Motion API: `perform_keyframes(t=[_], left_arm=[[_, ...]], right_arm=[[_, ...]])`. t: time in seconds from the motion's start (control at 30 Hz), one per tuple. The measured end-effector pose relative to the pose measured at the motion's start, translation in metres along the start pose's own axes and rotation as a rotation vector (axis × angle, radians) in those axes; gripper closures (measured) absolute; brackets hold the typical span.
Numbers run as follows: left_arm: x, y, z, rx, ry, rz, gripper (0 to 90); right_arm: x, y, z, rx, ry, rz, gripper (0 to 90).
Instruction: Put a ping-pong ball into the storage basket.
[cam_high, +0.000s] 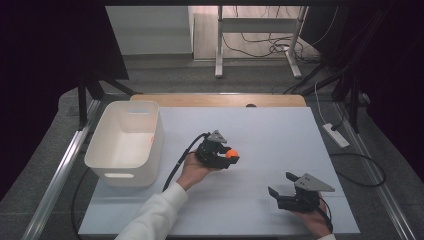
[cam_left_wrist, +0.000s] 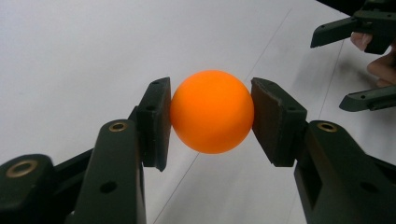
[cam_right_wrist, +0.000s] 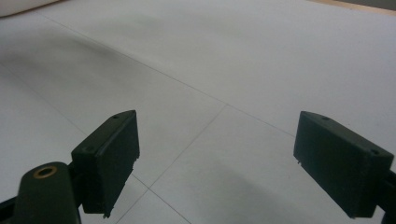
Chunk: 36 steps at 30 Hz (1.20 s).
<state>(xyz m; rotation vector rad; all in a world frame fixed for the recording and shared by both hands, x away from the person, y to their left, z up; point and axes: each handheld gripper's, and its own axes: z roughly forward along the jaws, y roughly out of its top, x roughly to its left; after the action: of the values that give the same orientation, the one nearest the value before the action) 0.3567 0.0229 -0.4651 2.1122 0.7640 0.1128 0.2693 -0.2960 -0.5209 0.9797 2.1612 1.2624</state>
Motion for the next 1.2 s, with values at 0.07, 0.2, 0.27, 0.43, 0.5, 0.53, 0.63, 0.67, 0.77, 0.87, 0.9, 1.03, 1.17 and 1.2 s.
perform_keyframes(t=[0.07, 0.2, 0.27, 0.43, 0.5, 0.53, 0.63, 0.67, 0.77, 0.87, 0.9, 1.03, 1.17, 1.2], left_arm=[[0.0, 0.0, -0.002, -0.004, 0.001, 0.0, 50.9], [0.0, 0.0, -0.006, -0.012, 0.006, 0.001, 50.9], [-0.001, 0.001, -0.009, -0.016, 0.011, 0.0, 50.9], [0.001, 0.001, -0.018, -0.034, 0.02, 0.003, 50.9], [0.001, 0.001, -0.021, -0.042, 0.023, -0.001, 50.9], [0.002, 0.001, -0.022, -0.042, 0.024, -0.002, 50.8], [0.002, 0.001, -0.024, -0.052, 0.027, -0.005, 50.9], [0.001, 0.001, -0.024, -0.054, 0.028, -0.004, 50.8], [0.001, 0.001, -0.025, -0.062, 0.028, 0.0, 50.8], [0.001, 0.001, -0.028, -0.068, 0.031, 0.002, 50.8], [0.001, 0.001, -0.03, -0.071, 0.032, 0.0, 50.8], [0.002, 0.002, -0.034, -0.083, 0.041, -0.008, 50.8], [0.002, 0.003, -0.038, -0.088, 0.05, -0.008, 50.8], [0.002, 0.003, -0.039, -0.09, 0.049, -0.008, 50.8]], right_arm=[[0.0, 0.0, 0.0, 0.0, 0.0, 0.0, 14.5], [0.001, 0.0, 0.0, 0.001, 0.001, 0.001, 14.5], [0.001, 0.0, 0.0, 0.001, 0.003, -0.001, 14.5], [0.001, 0.0, 0.0, 0.001, 0.002, -0.001, 14.5], [0.001, 0.0, 0.0, 0.002, 0.002, -0.002, 14.5], [0.001, 0.0, 0.0, 0.004, 0.0, -0.003, 14.5], [0.001, 0.0, 0.001, 0.005, 0.0, -0.005, 14.5], [0.001, 0.0, 0.001, 0.005, 0.0, -0.005, 14.5], [0.001, 0.0, 0.001, 0.006, -0.001, -0.005, 14.5], [0.001, 0.0, 0.001, 0.006, -0.003, -0.004, 14.5], [0.001, 0.0, 0.001, 0.006, -0.003, -0.004, 14.5], [0.0, 0.0, 0.001, 0.002, -0.003, -0.002, 14.5], [0.001, 0.0, 0.001, 0.006, -0.003, -0.005, 14.5], [0.001, 0.0, 0.001, 0.006, -0.003, -0.006, 14.5]])
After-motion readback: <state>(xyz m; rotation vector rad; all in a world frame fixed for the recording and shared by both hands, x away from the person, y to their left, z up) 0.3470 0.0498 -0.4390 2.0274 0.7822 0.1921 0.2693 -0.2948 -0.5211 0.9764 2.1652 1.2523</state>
